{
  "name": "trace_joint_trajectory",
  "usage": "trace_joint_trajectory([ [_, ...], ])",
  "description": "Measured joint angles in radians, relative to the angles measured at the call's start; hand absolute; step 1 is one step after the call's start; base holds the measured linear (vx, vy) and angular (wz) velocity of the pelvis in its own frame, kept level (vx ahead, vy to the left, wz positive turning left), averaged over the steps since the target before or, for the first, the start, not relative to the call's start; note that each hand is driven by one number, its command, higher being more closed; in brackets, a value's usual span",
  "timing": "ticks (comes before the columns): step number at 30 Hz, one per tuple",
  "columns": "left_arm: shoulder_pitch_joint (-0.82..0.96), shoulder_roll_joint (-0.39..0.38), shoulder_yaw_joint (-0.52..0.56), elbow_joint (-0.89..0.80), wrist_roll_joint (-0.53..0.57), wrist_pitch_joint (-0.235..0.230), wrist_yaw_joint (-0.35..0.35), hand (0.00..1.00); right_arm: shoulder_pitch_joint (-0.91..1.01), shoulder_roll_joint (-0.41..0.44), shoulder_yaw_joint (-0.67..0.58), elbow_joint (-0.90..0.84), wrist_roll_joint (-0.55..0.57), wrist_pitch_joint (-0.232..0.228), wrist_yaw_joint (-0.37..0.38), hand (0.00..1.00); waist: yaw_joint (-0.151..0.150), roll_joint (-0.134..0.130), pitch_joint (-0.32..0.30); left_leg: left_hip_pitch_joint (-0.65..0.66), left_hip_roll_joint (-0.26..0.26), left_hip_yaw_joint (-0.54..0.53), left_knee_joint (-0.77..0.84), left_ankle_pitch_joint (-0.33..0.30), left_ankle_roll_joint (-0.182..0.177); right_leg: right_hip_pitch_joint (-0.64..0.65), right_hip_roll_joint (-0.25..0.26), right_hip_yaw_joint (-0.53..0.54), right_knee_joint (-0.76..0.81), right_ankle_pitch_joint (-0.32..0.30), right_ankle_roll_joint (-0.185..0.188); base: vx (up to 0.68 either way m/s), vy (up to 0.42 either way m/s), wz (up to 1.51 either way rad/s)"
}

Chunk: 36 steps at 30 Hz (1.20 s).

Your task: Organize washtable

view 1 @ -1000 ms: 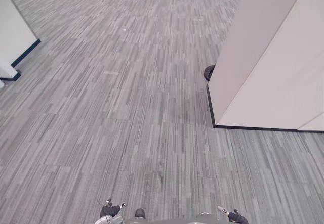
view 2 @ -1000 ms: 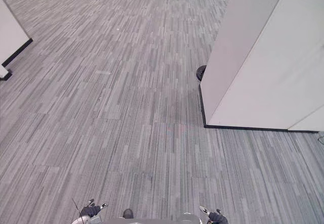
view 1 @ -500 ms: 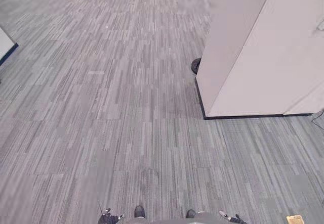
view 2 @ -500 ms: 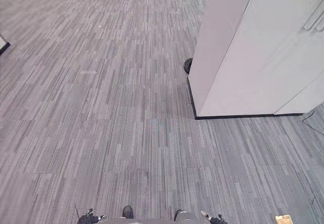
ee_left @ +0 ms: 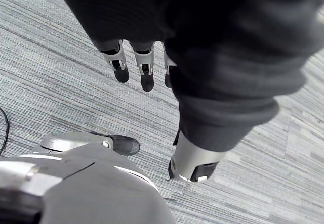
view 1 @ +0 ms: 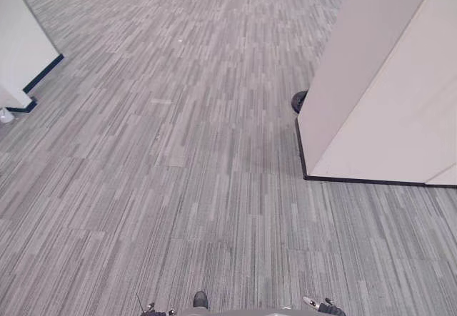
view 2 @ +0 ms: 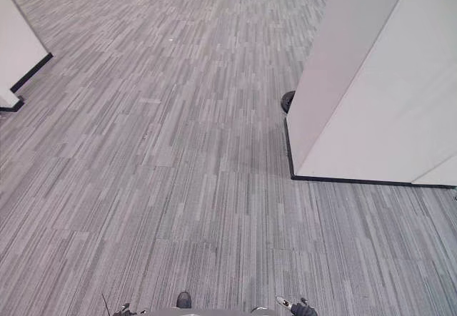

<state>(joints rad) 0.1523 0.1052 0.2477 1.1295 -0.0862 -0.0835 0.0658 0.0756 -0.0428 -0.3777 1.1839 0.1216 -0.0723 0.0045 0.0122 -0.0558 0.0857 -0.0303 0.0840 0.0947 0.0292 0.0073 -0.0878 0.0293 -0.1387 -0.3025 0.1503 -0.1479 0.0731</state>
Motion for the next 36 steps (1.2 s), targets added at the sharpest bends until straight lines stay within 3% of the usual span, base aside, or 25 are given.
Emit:
trace_joint_trajectory([
  [1, -0.002, 0.0, 0.002, -0.005, 0.0, -0.001, 0.0, 0.0, -0.005, -0.002, 0.007, 0.0, -0.005, 0.0, 0.001, 0.0, 0.003, -0.003, 0.011, -0.039, 0.006, -0.001, 0.09, -0.033, -0.007, -0.003, 0.0, 0.001, 0.011, -0.01, -0.009, -0.04, -0.002, 0.16],
  [3, 0.005, -0.012, 0.037, -0.03, -0.002, 0.0, 0.002, 0.0, -0.023, -0.005, 0.016, -0.002, -0.007, 0.001, 0.0, 0.0, 0.017, -0.004, 0.059, -0.197, 0.049, -0.006, 0.463, -0.084, -0.025, 0.018, 0.015, 0.026, 0.031, -0.033, -0.032, -0.09, -0.023, -0.15],
  [5, 0.014, -0.018, 0.041, -0.03, -0.009, 0.007, 0.002, 0.0, -0.017, -0.01, 0.03, -0.007, -0.005, 0.002, -0.001, 0.0, 0.05, 0.011, 0.073, -0.25, 0.073, -0.027, 0.564, -0.13, -0.019, 0.042, 0.035, 0.052, 0.025, -0.047, -0.037, 0.01, 0.042, -0.39],
  [8, 0.034, -0.045, 0.045, -0.039, -0.016, 0.01, 0.001, 0.0, -0.011, -0.033, 0.043, -0.029, -0.004, 0.003, 0.0, 0.0, 0.064, 0.05, 0.074, -0.292, 0.039, -0.052, 0.378, -0.128, -0.025, 0.06, 0.051, 0.09, 0.017, -0.066, -0.024, 0.05, 0.1, -0.37],
  [10, 0.068, -0.074, 0.062, -0.034, -0.018, 0.014, 0.002, 0.0, -0.02, -0.043, 0.084, -0.03, -0.005, 0.001, -0.001, 0.0, 0.118, 0.081, 0.057, -0.285, 0.038, -0.036, 0.292, -0.047, -0.026, 0.077, 0.075, 0.184, -0.047, -0.073, -0.018, 0.16, 0.175, -0.94],
  [11, 0.068, -0.08, 0.063, -0.027, -0.019, 0.012, 0.001, 0.0, -0.027, -0.04, 0.092, -0.029, -0.005, 0.001, 0.0, 0.0, 0.125, 0.076, 0.05, -0.3, 0.037, -0.036, 0.31, -0.065, -0.009, 0.067, 0.089, 0.217, -0.024, -0.08, -0.012, 0.32, 0.159, -0.5],
  [12, 0.068, -0.067, 0.063, -0.03, -0.023, 0.005, 0.0, 0.0, -0.038, -0.028, 0.108, -0.026, -0.005, 0.002, 0.001, 0.0, 0.124, 0.054, 0.048, -0.342, 0.015, -0.04, 0.398, -0.123, 0.009, 0.074, 0.085, 0.262, 0.014, -0.115, -0.038, 0.41, 0.074, 0.18],
  [13, 0.061, -0.055, 0.086, -0.026, -0.03, 0.003, 0.002, 0.0, -0.051, -0.024, 0.098, -0.019, -0.005, 0.002, 0.0, 0.0, 0.122, 0.035, 0.053, -0.366, -0.022, -0.042, 0.472, -0.157, 0.061, 0.104, 0.059, 0.276, -0.014, -0.142, -0.012, 0.34, 0.076, 0.28],
  [15, 0.097, -0.067, 0.135, -0.028, -0.037, 0.008, 0.002, 0.0, -0.063, -0.016, 0.095, -0.02, -0.007, -0.001, 0.001, 0.0, 0.119, 0.02, 0.023, -0.361, -0.052, -0.012, 0.503, -0.201, 0.11, 0.1, 0.023, 0.309, 0.018, -0.143, -0.003, 0.34, 0.128, -0.11],
  [17, 0.11, -0.073, 0.147, -0.028, -0.037, 0.01, 0.004, 0.0, -0.068, -0.003, 0.079, -0.021, -0.006, -0.017, 0.002, 0.0, 0.114, 0.026, 0.004, -0.325, -0.069, 0.012, 0.489, -0.236, 0.136, 0.03, 0.013, 0.365, 0.191, -0.144, 0.03, 0.36, 0.171, -0.22],
  [19, 0.1, -0.068, 0.122, -0.036, -0.037, 0.01, 0.002, 0.0, -0.057, 0.014, 0.073, -0.013, -0.005, -0.013, 0.005, 0.0, 0.105, 0.017, -0.004, -0.232, -0.1, 0.032, 0.421, -0.258, 0.161, -0.1, 0.0, 0.436, 0.531, -0.06, 0.196, 0.4, 0.174, -0.04],
  [20, 0.099, -0.057, 0.095, -0.043, -0.038, 0.01, 0.001, 0.0, -0.046, 0.018, 0.072, -0.02, -0.005, -0.014, 0.014, 0.0, 0.102, 0.011, -0.007, -0.186, -0.113, 0.035, 0.387, -0.264, 0.171, -0.146, 0.0, 0.44, 0.652, -0.005, 0.198, 0.39, 0.128, -0.04],
  [22, 0.091, -0.036, 0.056, -0.048, -0.039, 0.011, 0.001, 0.0, -0.042, 0.016, 0.073, -0.022, -0.004, -0.015, 0.021, 0.0, 0.08, 0.017, -0.004, -0.077, -0.122, 0.033, 0.323, -0.285, 0.204, -0.202, -0.001, 0.381, 0.806, 0.016, 0.169, 0.42, 0.078, -0.1],
  [23, 0.086, -0.028, 0.032, -0.057, -0.039, 0.011, 0.002, 0.0, -0.039, 0.016, 0.072, -0.023, -0.003, -0.019, 0.021, 0.0, 0.077, 0.014, -0.005, -0.001, -0.123, 0.031, 0.277, -0.296, 0.224, -0.232, -0.003, 0.316, 0.858, -0.022, 0.105, 0.43, 0.038, -0.13],
  [24, 0.08, -0.022, 0.015, -0.062, -0.039, 0.01, 0.002, 0.0, -0.036, 0.017, 0.073, -0.023, -0.003, -0.02, 0.021, 0.0, 0.074, 0.013, -0.005, 0.034, -0.123, 0.027, 0.256, -0.301, 0.235, -0.247, -0.004, 0.279, 0.866, -0.05, 0.063, 0.41, -0.009, 0.02],
  [26, 0.011, -0.009, -0.034, -0.063, -0.039, 0.007, 0.001, 0.0, -0.04, 0.019, 0.058, -0.032, 0.024, -0.028, 0.021, 0.0, 0.027, 0.018, -0.002, 0.123, -0.107, -0.023, 0.21, -0.329, 0.252, -0.321, 0.004, 0.148, 0.779, -0.137, -0.008, 0.52, -0.102, 0.42],
  [27, 0.0, -0.009, -0.043, -0.063, -0.039, 0.007, 0.001, 0.0, -0.043, 0.018, 0.055, -0.032, 0.027, -0.029, 0.021, 0.0, 0.024, 0.023, 0.0, 0.128, -0.101, -0.026, 0.209, -0.334, 0.249, -0.329, 0.008, 0.138, 0.76, -0.146, -0.01, 0.47, -0.126, 0.45],
  [29, -0.055, -0.033, -0.065, -0.063, -0.039, 0.006, 0.0, 0.0, -0.052, 0.002, 0.038, -0.043, 0.037, -0.031, 0.02, 0.0, 0.006, 0.071, 0.013, 0.173, -0.033, -0.053, 0.185, -0.352, 0.234, -0.36, 0.062, 0.104, 0.605, -0.153, -0.027, 0.43, -0.12, 0.3],
  [30, -0.093, -0.054, -0.073, -0.06, -0.038, 0.005, 0.0, 0.0, -0.053, -0.011, 0.036, -0.071, 0.042, -0.031, 0.02, 0.0, -0.001, 0.113, 0.018, 0.207, 0.027, -0.072, 0.13, -0.35, 0.228, -0.406, 0.098, 0.082, 0.504, -0.141, -0.021, 0.7, -0.196, 0.18],
  [31, -0.129, -0.064, -0.08, -0.06, -0.037, 0.0, 0.0, 0.0, -0.062, -0.018, 0.032, -0.095, 0.046, -0.033, 0.019, 0.0, 0.0, 0.134, 0.039, 0.246, 0.073, -0.101, 0.088, -0.333, 0.207, -0.464, 0.12, 0.058, 0.397, -0.087, -0.012, 0.71, -0.211, 0.02],
  [32, -0.142, -0.065, -0.08, -0.06, -0.035, -0.002, 0.0, 0.0, -0.068, -0.016, 0.028, -0.102, 0.045, -0.032, 0.019, 0.0, 0.003, 0.125, 0.05, 0.262, 0.076, -0.115, 0.086, -0.329, 0.2, -0.496, 0.118, 0.052, 0.351, -0.05, -0.012, 0.65, -0.241, -0.36],
  [33, -0.151, -0.059, -0.066, -0.055, -0.027, -0.002, 0.001, 0.0, -0.074, 0.004, 0.01, -0.109, 0.043, -0.029, 0.019, 0.0, 0.001, 0.096, 0.064, 0.299, 0.075, -0.118, 0.09, -0.324, 0.161, -0.532, 0.125, 0.036, 0.228, 0.043, -0.031, 0.72, -0.324, -0.49],
  [34, -0.152, -0.053, -0.028, -0.037, -0.017, -0.001, 0.001, 0.0, -0.059, 0.037, -0.02, -0.11, 0.045, -0.028, 0.019, 0.0, -0.005, 0.055, 0.063, 0.341, 0.069, -0.122, 0.114, -0.325, 0.085, -0.517, 0.141, 0.031, 0.056, 0.138, -0.032, 0.78, -0.365, -0.37],
  [35, -0.15, -0.051, -0.01, -0.029, -0.015, 0.0, 0.0, 0.0, -0.046, 0.05, -0.043, -0.111, 0.045, -0.028, 0.019, 0.0, -0.013, 0.036, 0.061, 0.364, 0.063, -0.128, 0.129, -0.324, 0.06, -0.493, 0.14, 0.036, -0.01, 0.174, -0.034, 0.85, -0.394, 0.02],
  [36, -0.155, -0.061, 0.022, -0.019, -0.008, 0.001, 0.0, 0.0, -0.046, 0.054, -0.109, -0.109, 0.047, -0.025, 0.02, 0.0, -0.021, 0.046, 0.057, 0.393, 0.095, -0.145, 0.181, -0.31, 0.03, -0.457, 0.169, 0.027, -0.003, 0.373, -0.185, 0.84, -0.356, 0.28],
])
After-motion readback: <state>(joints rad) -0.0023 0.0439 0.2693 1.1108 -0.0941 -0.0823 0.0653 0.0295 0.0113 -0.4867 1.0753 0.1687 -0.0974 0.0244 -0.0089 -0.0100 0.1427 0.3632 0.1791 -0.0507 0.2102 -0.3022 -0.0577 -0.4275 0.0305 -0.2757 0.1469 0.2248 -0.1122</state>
